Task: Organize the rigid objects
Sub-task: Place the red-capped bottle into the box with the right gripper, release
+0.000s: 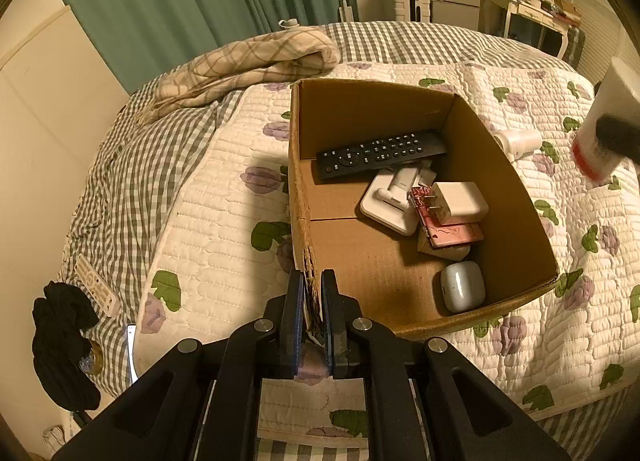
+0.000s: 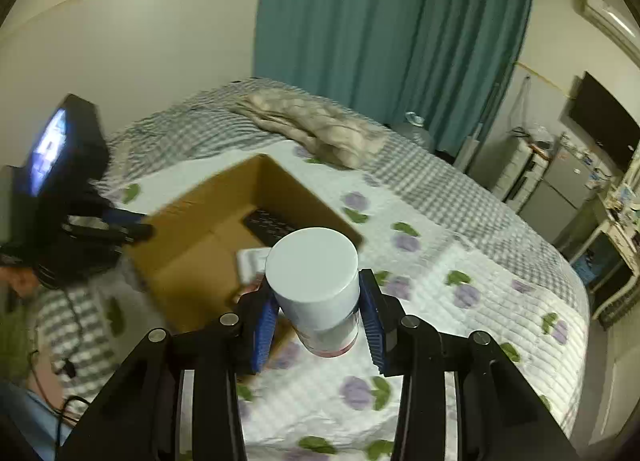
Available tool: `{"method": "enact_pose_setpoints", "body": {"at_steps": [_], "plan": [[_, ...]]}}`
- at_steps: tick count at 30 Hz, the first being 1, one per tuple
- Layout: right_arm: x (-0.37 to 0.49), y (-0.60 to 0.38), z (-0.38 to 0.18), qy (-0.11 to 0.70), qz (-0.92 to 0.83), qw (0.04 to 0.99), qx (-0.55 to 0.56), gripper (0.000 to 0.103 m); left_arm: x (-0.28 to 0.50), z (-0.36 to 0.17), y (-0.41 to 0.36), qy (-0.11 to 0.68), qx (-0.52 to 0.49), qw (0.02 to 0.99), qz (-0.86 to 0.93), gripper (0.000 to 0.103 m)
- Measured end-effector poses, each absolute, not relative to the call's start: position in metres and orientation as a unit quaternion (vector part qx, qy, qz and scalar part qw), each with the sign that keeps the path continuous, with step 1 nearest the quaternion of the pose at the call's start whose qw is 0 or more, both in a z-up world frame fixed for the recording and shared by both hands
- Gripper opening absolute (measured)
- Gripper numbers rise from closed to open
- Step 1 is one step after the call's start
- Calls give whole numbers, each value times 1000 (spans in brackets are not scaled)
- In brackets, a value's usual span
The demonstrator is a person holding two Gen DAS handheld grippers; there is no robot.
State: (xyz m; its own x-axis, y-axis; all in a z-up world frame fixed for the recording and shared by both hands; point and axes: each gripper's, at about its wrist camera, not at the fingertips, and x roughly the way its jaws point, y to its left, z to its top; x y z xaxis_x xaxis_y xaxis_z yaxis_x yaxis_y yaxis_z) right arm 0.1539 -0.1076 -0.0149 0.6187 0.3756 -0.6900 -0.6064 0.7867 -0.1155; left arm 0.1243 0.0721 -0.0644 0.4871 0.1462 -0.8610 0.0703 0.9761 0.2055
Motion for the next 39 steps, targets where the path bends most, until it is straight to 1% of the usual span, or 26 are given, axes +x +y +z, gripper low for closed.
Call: {"method": "enact_pose_setpoints", "body": {"at_steps": [11, 20, 24, 29, 32, 35, 37, 38, 39], "plan": [[158, -45, -69, 400, 333, 836, -171, 38, 123, -65, 74, 501, 102, 859, 15, 7], [191, -25, -116, 464, 324, 813, -139, 38, 122, -65, 77, 497, 98, 862, 9, 7], [208, -24, -128, 489, 338, 799, -96, 38, 122, -67, 77, 495, 105, 862, 14, 7], [211, -22, -125, 480, 349, 800, -87, 38, 122, -66, 78, 495, 99, 863, 10, 7], [218, -27, -123, 474, 344, 808, -63, 37, 122, -66, 76, 495, 104, 863, 11, 7], [224, -34, -112, 458, 338, 821, -35, 37, 122, -66, 76, 495, 103, 863, 10, 7], [225, -35, -101, 443, 330, 833, -36, 38, 121, -67, 76, 495, 102, 863, 10, 7], [224, -36, -96, 434, 325, 839, -39, 39, 121, -67, 76, 495, 101, 863, 10, 7], [223, -38, -91, 423, 323, 846, -46, 42, 121, -67, 76, 495, 101, 863, 10, 7]]}}
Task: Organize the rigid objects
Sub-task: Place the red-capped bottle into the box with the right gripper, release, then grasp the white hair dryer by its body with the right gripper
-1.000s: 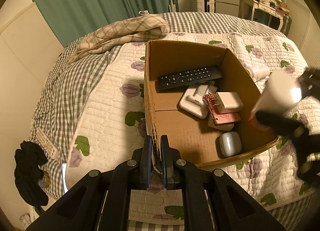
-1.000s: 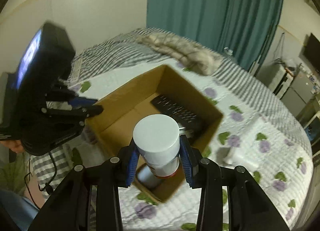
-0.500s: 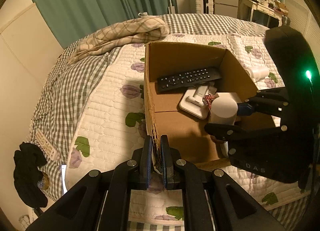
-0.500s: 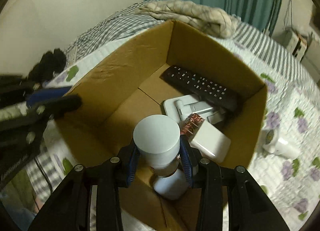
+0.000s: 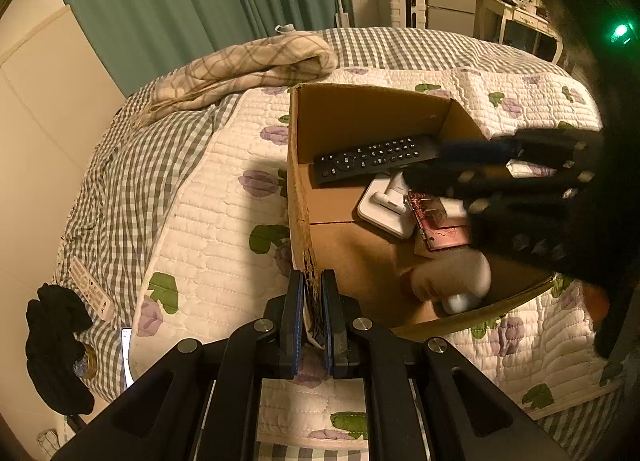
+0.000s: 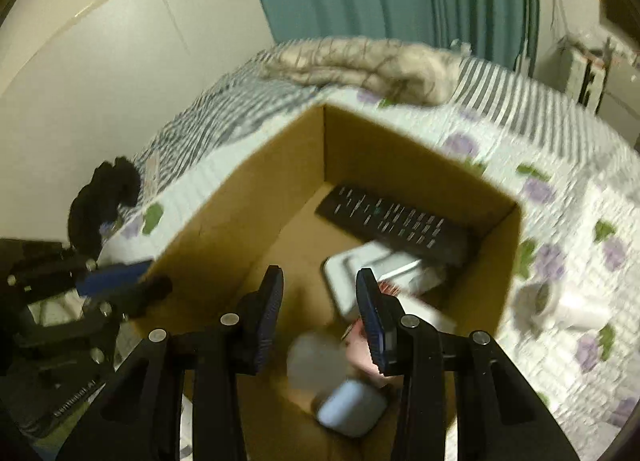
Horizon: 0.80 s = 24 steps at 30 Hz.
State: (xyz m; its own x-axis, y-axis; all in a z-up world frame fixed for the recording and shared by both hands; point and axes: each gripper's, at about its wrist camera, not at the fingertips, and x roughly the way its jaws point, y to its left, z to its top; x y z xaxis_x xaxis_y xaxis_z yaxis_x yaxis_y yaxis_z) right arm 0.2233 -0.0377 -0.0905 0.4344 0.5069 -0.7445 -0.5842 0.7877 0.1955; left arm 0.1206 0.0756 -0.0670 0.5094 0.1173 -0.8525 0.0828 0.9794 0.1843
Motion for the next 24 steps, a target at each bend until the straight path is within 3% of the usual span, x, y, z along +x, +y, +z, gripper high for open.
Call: {"method": "enact_pose_setpoints", "body": {"at_steps": [1, 3, 7, 9, 11, 17, 24], "plan": [[223, -41, -84, 411, 320, 852, -52, 45, 120, -67, 75, 495, 102, 863, 10, 7], [220, -53, -71, 387, 307, 868, -57, 61, 120, -67, 76, 495, 102, 863, 11, 7], [217, -85, -47, 346, 284, 892, -57, 72, 119, -67, 75, 496, 101, 862, 11, 7], [215, -104, -36, 324, 267, 905, -64, 85, 119, -67, 75, 496, 100, 862, 11, 7], [212, -129, -26, 301, 240, 920, -76, 91, 119, -66, 75, 496, 100, 862, 12, 7], [213, -190, -19, 293, 188, 931, -109, 93, 119, -65, 78, 500, 95, 861, 13, 7], [218, -223, -47, 298, 184, 918, -186, 93, 120, -64, 76, 505, 95, 858, 21, 7]]}}
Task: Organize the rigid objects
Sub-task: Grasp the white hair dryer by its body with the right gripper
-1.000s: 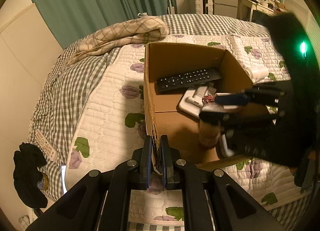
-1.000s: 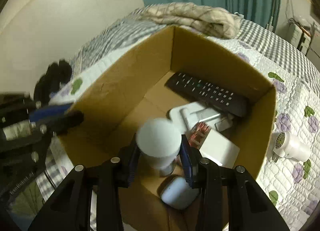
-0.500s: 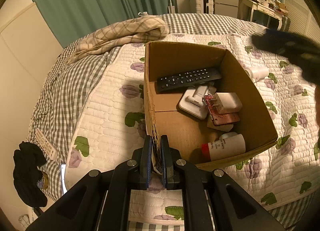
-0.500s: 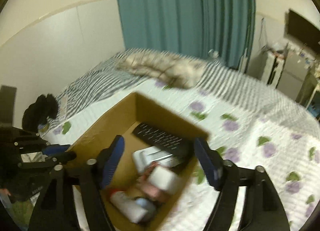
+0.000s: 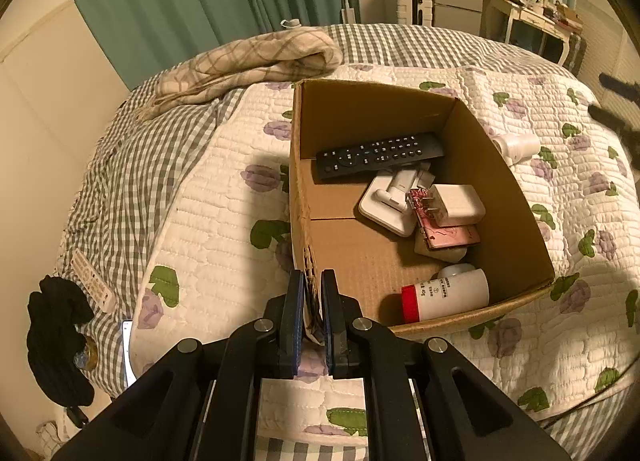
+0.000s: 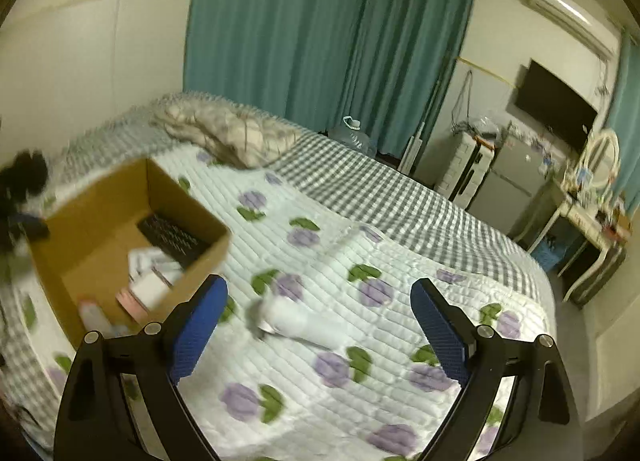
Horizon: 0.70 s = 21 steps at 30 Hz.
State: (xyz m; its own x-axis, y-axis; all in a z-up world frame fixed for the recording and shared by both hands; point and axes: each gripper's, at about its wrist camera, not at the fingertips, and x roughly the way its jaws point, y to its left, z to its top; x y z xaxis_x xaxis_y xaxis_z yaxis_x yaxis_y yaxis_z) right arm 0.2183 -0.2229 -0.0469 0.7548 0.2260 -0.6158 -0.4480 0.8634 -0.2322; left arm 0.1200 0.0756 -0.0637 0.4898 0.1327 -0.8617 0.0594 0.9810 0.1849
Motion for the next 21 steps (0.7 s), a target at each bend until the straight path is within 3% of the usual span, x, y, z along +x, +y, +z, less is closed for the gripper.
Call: {"method": "enact_pose_setpoints", "body": {"at_steps": [17, 21], "plan": [[281, -187, -176, 394, 269, 804, -355, 93, 119, -63, 70, 507, 105, 855, 37, 7], [293, -181, -193, 408, 266, 786, -381, 87, 119, -63, 70, 507, 105, 855, 37, 7]]}}
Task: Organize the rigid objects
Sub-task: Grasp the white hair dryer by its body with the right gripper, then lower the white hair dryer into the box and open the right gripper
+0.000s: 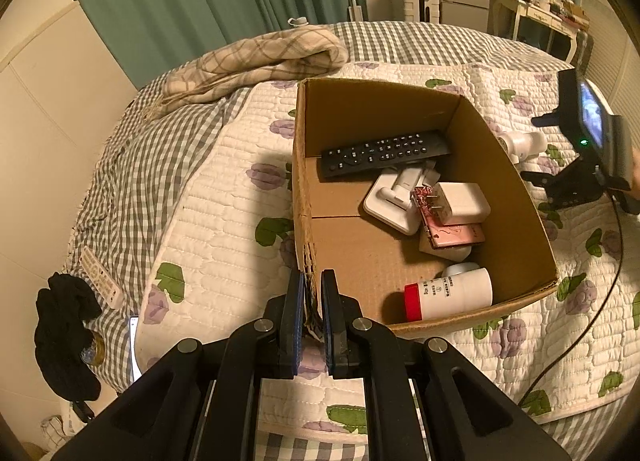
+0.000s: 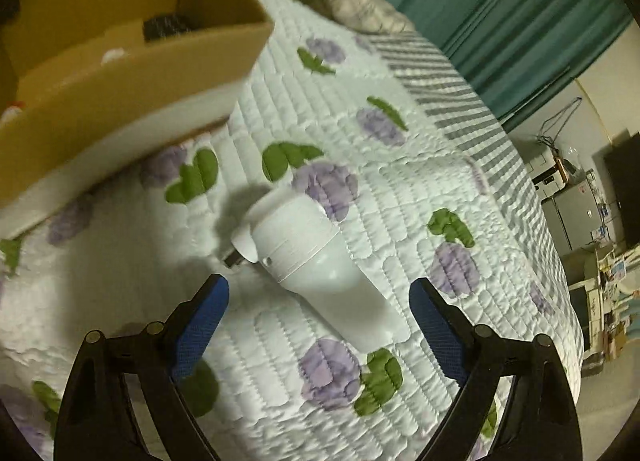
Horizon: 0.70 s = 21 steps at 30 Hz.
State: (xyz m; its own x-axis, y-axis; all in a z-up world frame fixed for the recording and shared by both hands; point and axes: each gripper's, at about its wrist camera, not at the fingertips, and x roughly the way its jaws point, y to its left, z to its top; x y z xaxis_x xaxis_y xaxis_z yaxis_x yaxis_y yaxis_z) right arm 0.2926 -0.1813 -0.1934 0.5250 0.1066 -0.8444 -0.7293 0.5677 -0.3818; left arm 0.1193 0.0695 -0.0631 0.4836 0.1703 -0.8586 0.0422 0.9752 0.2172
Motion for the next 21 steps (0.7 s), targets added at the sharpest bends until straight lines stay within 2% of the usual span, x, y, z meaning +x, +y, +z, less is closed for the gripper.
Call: {"method": "enact_pose_setpoints", "body": {"at_steps": [1, 5, 10, 12, 14, 16, 21], "plan": [[295, -180, -197, 410, 265, 783, -386, 82, 119, -63, 70, 507, 105, 855, 37, 7], [301, -172, -204, 415, 262, 780, -387, 80, 119, -63, 70, 507, 104, 855, 36, 7], [305, -163, -205, 421, 262, 783, -376, 71, 118, -63, 71, 507, 104, 855, 36, 7], [305, -162, -204, 432, 269, 782, -361, 55, 118, -64, 71, 506, 103, 855, 35, 7], [303, -160, -204, 434, 262, 784, -358, 53, 119, -63, 71, 506, 105, 855, 36, 7], [297, -160, -200, 430, 257, 790, -353, 45, 119, -63, 70, 506, 105, 855, 36, 7], [281, -171, -184, 436, 235, 808, -318, 45, 119, -64, 71, 505, 104, 856, 34, 7]]}}
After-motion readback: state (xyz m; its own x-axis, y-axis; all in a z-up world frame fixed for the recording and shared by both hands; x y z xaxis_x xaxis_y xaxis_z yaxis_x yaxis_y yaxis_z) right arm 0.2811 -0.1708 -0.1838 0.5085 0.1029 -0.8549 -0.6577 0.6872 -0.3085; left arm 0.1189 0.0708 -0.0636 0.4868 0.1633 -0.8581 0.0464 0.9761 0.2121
